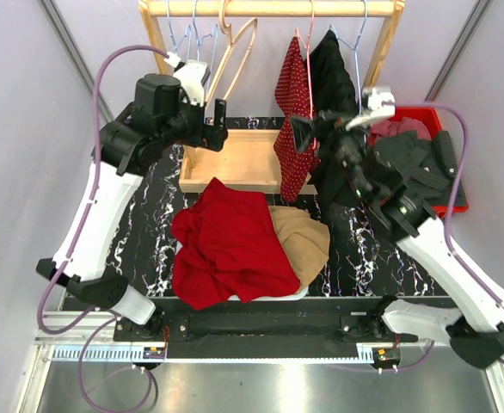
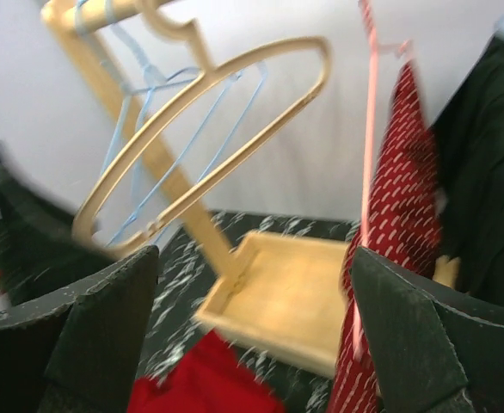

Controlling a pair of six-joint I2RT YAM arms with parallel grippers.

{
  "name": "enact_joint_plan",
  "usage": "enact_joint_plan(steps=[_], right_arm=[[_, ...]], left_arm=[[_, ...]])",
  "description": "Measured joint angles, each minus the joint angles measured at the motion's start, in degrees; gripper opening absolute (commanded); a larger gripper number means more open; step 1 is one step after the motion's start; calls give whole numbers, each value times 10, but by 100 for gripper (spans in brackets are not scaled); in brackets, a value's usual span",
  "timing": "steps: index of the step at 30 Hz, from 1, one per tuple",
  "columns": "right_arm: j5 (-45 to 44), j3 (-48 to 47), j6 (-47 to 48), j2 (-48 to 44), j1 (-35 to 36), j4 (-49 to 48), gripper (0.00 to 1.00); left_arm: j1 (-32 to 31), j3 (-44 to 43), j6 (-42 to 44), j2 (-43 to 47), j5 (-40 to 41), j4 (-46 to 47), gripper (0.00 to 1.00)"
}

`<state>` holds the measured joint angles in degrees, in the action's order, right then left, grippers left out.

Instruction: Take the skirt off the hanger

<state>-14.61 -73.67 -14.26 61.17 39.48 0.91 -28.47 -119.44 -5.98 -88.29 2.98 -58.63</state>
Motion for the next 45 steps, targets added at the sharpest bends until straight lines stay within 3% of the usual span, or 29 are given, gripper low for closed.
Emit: enact_joint_plan(steps=[7, 13, 21, 25, 28, 32, 33, 35, 45], right_arm=[[-88, -205, 121, 179, -12, -12, 100], [-94, -339, 143, 298, -82, 12, 100], [-87, -381, 152, 368, -108, 68, 98], [-83, -380, 156, 379, -108, 90, 90], [-83, -372, 161, 379, -108, 94, 81], [-80, -353, 166, 379, -110, 95, 49], [-76, -347, 167, 379, -110, 97, 21], [-68, -340, 171, 379, -111, 99, 0], [-43, -337, 169, 378, -112, 102, 0]], left_arm=[[-1, 10, 21, 71, 5, -8, 99], [-1, 10, 61, 138, 6, -9, 99], [-1, 83, 128, 243, 14, 18, 99], [-1, 90, 146, 257, 15, 28, 99], [-1, 90, 152, 258, 14, 34, 99], [-1, 94, 153, 258, 14, 37, 99], [-1, 94, 153, 257, 14, 37, 99], [-1, 94, 153, 256, 14, 38, 99], [-1, 94, 150, 254, -2, 43, 99]])
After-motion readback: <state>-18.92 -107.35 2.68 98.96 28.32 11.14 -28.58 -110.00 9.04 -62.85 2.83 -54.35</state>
